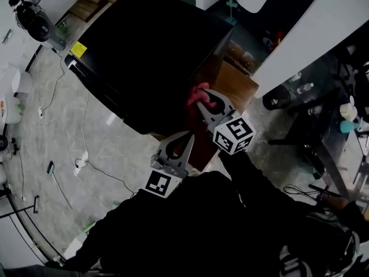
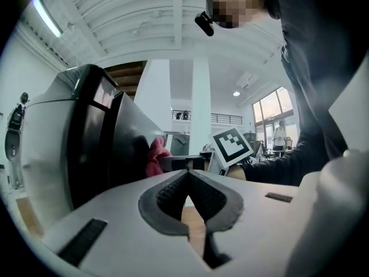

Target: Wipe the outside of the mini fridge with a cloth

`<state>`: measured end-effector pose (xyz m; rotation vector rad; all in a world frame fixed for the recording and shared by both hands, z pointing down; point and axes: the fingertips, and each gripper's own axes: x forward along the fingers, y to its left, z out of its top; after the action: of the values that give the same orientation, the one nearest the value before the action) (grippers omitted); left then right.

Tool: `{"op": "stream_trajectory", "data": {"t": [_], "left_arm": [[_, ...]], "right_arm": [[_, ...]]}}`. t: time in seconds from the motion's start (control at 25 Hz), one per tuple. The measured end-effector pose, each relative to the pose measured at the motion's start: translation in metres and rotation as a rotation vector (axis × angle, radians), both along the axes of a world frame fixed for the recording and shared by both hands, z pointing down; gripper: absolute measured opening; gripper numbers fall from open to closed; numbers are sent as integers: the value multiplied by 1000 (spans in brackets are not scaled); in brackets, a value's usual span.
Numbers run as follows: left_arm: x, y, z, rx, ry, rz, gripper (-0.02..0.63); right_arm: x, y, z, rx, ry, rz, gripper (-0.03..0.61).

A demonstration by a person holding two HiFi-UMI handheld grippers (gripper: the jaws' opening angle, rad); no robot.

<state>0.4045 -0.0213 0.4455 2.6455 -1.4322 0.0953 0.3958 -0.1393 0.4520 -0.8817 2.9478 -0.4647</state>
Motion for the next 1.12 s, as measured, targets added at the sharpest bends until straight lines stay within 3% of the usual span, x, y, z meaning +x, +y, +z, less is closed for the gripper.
{"op": "stream_trajectory", "data": {"t": [0.12, 0.4, 0.88, 1.0, 1.12], "left_arm": [[6, -7, 1, 3, -2, -27, 6], [18, -17, -3, 21, -18, -60, 6], [27, -23, 2, 3, -38, -78, 6], [22, -25, -1, 37, -41, -76, 6], [16, -17, 0, 36, -40, -73, 6]], "right_arm": [[5, -13, 1, 11, 29, -28, 114], [36, -70, 11, 7, 60, 28, 105], [94, -165, 30, 13, 160, 231, 97], [104, -162, 17, 43, 99, 241, 97], [104, -125, 7, 87, 25, 155, 97]]}}
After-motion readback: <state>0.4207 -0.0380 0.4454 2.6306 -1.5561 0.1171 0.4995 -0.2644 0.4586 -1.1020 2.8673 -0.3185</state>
